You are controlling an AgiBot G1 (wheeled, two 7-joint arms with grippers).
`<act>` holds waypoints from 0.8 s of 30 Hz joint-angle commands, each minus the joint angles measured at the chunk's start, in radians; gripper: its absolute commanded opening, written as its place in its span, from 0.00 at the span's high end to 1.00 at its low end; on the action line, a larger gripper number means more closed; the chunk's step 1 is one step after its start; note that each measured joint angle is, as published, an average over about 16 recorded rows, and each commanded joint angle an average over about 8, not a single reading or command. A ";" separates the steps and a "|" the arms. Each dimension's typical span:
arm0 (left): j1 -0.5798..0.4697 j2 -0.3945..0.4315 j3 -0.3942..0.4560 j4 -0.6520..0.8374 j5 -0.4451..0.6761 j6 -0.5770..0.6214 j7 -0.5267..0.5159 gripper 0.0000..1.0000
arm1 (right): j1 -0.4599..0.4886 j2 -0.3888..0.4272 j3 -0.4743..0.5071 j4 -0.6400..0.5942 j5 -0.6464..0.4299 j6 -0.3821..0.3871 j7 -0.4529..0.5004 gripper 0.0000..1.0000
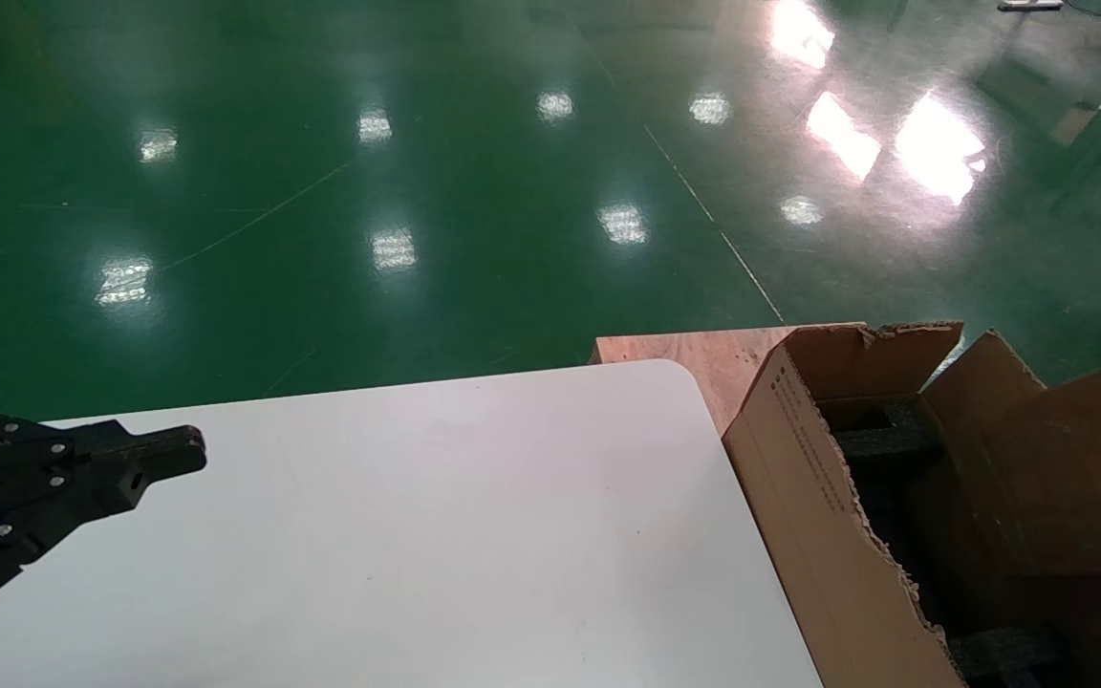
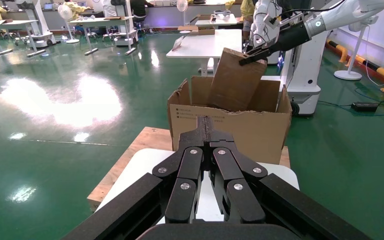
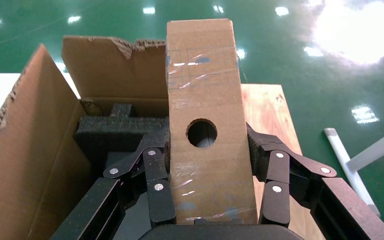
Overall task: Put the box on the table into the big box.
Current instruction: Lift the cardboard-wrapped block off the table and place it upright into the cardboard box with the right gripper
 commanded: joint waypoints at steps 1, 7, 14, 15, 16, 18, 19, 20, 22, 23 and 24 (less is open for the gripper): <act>0.000 0.000 0.000 0.000 0.000 0.000 0.000 1.00 | 0.008 -0.008 -0.015 -0.018 0.000 -0.006 -0.002 1.00; 0.000 0.000 0.000 0.000 0.000 0.000 0.000 1.00 | 0.056 -0.032 -0.079 -0.054 0.004 -0.005 -0.006 1.00; 0.000 0.000 0.000 0.000 0.000 0.000 0.000 1.00 | 0.110 -0.077 -0.159 -0.091 -0.003 0.027 -0.001 1.00; 0.000 0.000 0.000 0.000 0.000 0.000 0.000 1.00 | 0.117 -0.083 -0.170 -0.095 -0.003 0.032 0.000 1.00; 0.000 0.000 0.000 0.000 0.000 0.000 0.000 1.00 | 0.124 -0.088 -0.180 -0.100 -0.004 0.036 0.000 1.00; 0.000 0.000 0.000 0.000 0.000 0.000 0.000 1.00 | 0.138 -0.096 -0.198 -0.107 -0.004 0.043 -0.002 1.00; 0.000 0.000 0.000 0.000 0.000 0.000 0.000 1.00 | 0.147 -0.100 -0.208 -0.110 -0.003 0.045 -0.003 1.00; 0.000 0.000 0.000 0.000 0.000 0.000 0.000 1.00 | 0.155 -0.103 -0.217 -0.113 -0.002 0.048 -0.004 1.00; 0.000 0.000 0.000 0.000 0.000 0.000 0.000 1.00 | 0.176 -0.109 -0.239 -0.115 0.001 0.053 -0.007 1.00; 0.000 0.000 0.000 0.000 0.000 0.000 0.000 1.00 | 0.187 -0.113 -0.251 -0.115 0.003 0.056 -0.008 1.00; 0.000 0.000 0.000 0.000 0.000 0.000 0.000 1.00 | 0.200 -0.117 -0.263 -0.114 0.006 0.059 -0.010 1.00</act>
